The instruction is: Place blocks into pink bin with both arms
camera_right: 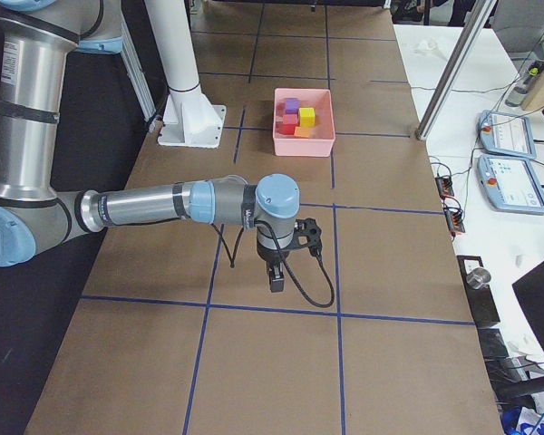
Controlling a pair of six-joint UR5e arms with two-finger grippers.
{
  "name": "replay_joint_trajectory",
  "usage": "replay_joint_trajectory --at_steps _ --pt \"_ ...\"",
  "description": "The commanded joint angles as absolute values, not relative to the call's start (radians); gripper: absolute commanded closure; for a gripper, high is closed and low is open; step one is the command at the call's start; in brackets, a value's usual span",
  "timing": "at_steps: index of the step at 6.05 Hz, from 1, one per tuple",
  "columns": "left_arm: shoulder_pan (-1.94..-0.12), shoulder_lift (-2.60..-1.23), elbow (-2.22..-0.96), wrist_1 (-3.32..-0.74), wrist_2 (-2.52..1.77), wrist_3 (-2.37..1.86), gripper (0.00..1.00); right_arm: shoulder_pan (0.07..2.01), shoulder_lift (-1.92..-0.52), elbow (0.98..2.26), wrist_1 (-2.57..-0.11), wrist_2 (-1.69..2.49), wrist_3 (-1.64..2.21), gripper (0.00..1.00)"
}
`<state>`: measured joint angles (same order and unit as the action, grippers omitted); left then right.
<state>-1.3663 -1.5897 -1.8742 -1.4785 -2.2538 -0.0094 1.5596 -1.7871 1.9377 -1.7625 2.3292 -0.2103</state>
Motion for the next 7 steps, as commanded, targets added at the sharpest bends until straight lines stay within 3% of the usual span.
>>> replay_joint_trajectory --at_steps 1,7 --pt "-1.513 -1.458 -1.833 -1.477 -2.345 0.136 0.0 1.563 -1.786 1.933 -1.763 2.342 -0.203 0.0" --pt "-1.545 -1.419 -1.779 -1.474 -2.345 0.163 0.0 1.563 -1.787 1.931 -1.761 2.359 -0.195 0.0"
